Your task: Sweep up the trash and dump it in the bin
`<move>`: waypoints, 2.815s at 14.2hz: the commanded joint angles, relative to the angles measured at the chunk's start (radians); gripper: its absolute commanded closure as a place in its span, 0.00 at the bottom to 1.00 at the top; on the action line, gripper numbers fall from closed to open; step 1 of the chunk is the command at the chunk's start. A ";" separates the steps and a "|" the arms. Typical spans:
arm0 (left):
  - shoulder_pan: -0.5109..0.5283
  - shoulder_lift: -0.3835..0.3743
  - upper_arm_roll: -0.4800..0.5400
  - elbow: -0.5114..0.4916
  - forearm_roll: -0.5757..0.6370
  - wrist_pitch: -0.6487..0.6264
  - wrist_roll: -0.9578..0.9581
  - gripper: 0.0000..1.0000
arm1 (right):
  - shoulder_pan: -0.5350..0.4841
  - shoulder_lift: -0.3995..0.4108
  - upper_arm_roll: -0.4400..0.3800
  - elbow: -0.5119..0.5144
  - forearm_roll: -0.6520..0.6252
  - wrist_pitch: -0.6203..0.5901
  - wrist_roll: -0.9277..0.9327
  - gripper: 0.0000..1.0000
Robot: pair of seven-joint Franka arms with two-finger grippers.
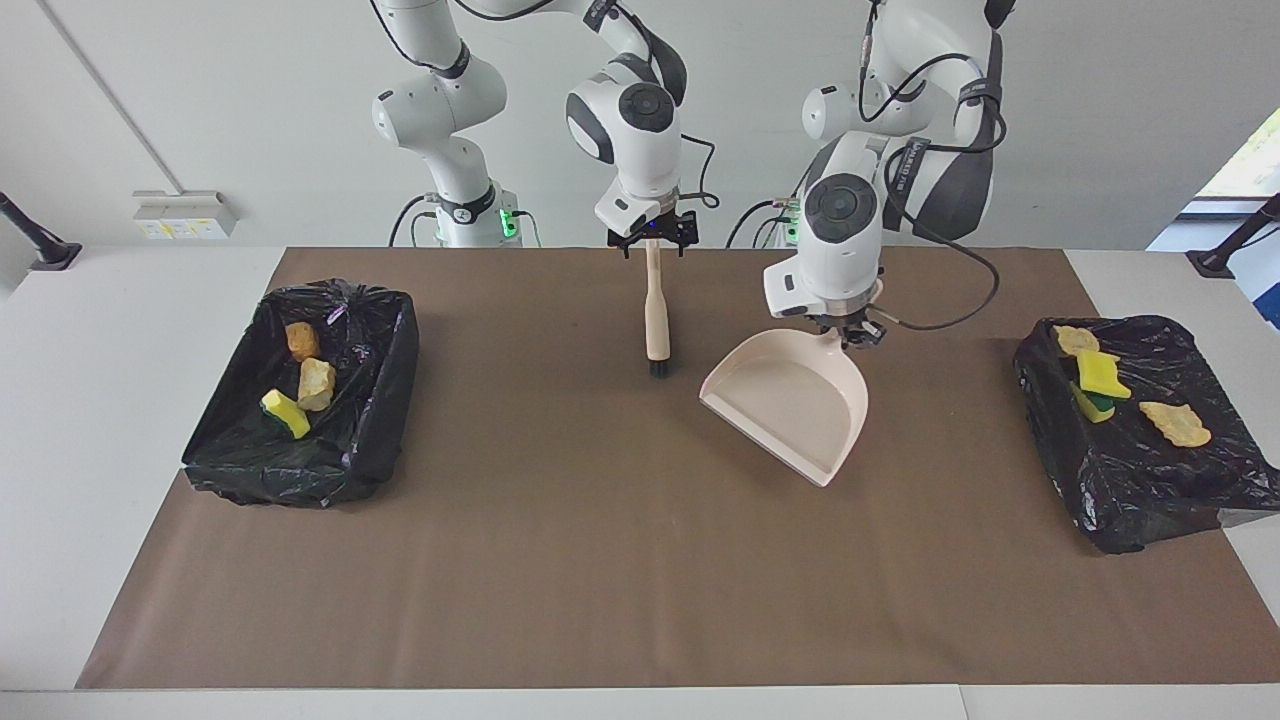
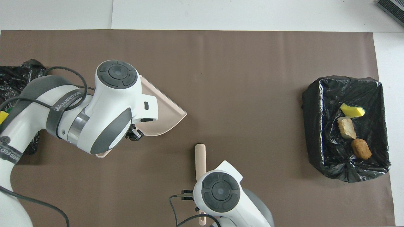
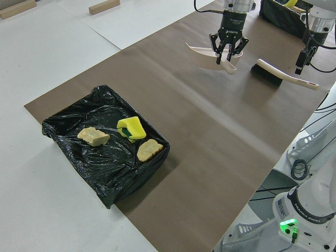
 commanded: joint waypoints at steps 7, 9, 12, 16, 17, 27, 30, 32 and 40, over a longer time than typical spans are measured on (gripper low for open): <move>-0.292 0.448 0.026 0.574 -0.028 -0.010 -0.707 1.00 | -0.293 -0.136 0.001 0.131 -0.077 -0.243 -0.290 0.00; -0.424 0.552 0.156 0.708 -0.032 -0.010 -0.771 1.00 | -0.352 -0.145 0.001 0.160 -0.077 -0.268 -0.329 0.00; -0.437 0.559 0.172 0.717 -0.058 0.033 -0.769 1.00 | -0.424 -0.138 0.003 0.216 -0.078 -0.274 -0.334 0.00; -0.429 0.556 0.178 0.670 -0.111 0.097 -0.762 1.00 | -0.511 -0.132 -0.001 0.266 -0.138 -0.276 -0.416 0.00; -0.429 0.554 0.178 0.647 -0.109 0.113 -0.760 1.00 | -0.538 -0.132 -0.001 0.280 -0.161 -0.277 -0.448 0.00; -0.401 0.253 0.302 0.344 -0.112 0.117 -0.639 0.00 | -0.539 -0.055 -0.257 0.374 -0.250 -0.262 -0.680 0.00; -0.392 0.024 0.378 0.111 -0.114 0.128 -0.598 0.00 | -0.552 -0.056 -0.263 0.371 -0.245 -0.282 -0.691 0.00; -0.331 -0.108 0.391 -0.015 -0.114 0.157 -0.549 0.00 | -0.552 -0.059 -0.283 0.397 -0.229 -0.299 -0.697 0.00; -0.245 -0.352 0.622 -0.036 -0.258 0.021 -0.131 0.00 | -0.549 -0.041 -0.278 0.569 -0.221 -0.529 -0.694 0.00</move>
